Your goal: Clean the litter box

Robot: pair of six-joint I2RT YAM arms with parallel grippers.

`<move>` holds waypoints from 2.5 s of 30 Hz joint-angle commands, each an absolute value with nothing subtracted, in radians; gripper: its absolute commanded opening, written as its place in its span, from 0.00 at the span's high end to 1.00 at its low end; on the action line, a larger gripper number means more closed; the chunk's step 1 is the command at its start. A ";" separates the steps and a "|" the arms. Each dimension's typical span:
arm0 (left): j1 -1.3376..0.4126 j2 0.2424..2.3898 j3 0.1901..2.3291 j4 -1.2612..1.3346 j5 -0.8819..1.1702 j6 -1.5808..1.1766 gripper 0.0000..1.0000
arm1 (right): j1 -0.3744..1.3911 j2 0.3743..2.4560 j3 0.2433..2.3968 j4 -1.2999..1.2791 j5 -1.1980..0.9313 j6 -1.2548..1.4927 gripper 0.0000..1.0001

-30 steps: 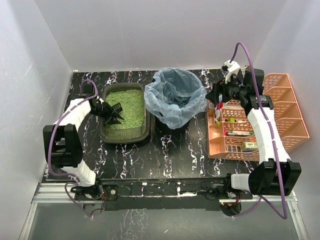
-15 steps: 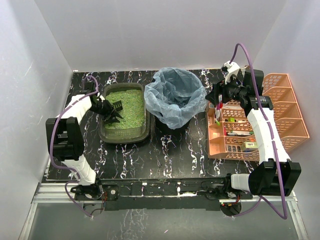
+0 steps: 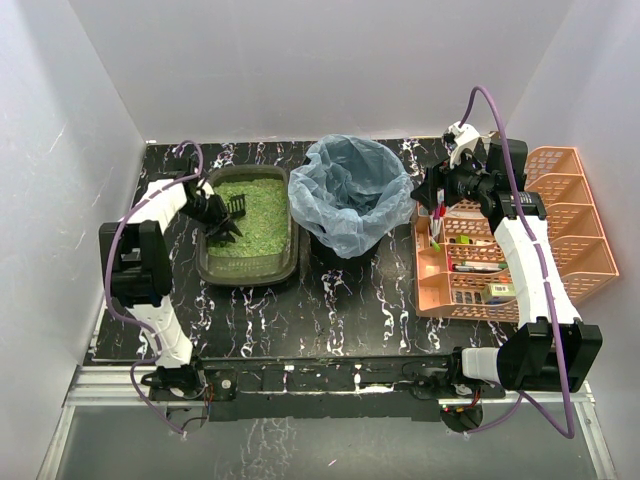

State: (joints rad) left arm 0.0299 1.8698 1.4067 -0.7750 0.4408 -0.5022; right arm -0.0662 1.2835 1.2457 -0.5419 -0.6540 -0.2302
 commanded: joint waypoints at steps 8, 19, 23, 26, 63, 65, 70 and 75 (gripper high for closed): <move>0.008 1.807 1.363 -0.559 0.264 -0.235 1.00 | -0.064 1.243 1.240 -0.469 -0.664 -0.244 0.30; -0.005 1.732 1.247 -0.448 0.285 -0.047 1.00 | -0.063 1.238 1.225 -0.466 -0.663 -0.247 0.30; -0.005 1.727 1.216 -0.436 0.299 -0.025 1.00 | -0.063 1.236 1.223 -0.468 -0.659 -0.250 0.30; -0.006 1.707 1.184 -0.411 0.303 -0.009 1.00 | -0.064 1.233 1.217 -0.469 -0.657 -0.254 0.30; -0.045 1.383 0.914 -0.337 0.393 0.028 1.00 | -0.063 1.242 1.235 -0.480 -0.667 -0.256 0.29; 0.025 1.412 0.942 -0.360 0.441 0.028 1.00 | -0.063 1.242 1.236 -0.479 -0.669 -0.256 0.29; -0.026 1.378 0.908 -0.348 0.442 0.037 1.00 | -0.063 1.243 1.235 -0.480 -0.670 -0.256 0.29; 0.012 1.359 0.912 -0.357 0.428 0.044 1.00 | -0.063 1.240 1.224 -0.473 -0.666 -0.257 0.29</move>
